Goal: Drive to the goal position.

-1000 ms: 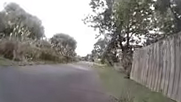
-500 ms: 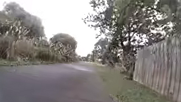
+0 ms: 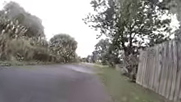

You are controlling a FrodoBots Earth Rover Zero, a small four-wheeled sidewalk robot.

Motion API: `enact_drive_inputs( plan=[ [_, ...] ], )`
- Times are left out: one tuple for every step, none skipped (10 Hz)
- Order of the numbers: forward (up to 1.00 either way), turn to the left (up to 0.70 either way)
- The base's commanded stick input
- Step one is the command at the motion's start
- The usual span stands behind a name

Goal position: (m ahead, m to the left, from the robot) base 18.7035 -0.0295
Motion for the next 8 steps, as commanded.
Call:
enact_drive_inputs(
  plan=[
    [0.85,0.0],
    [0.85,0.0],
    [0.85,0.0],
    [0.85,0.0],
    [0.85,0.0],
    [0.85,0.0],
    [0.85,0.0],
    [0.85,0.0]
  ],
)
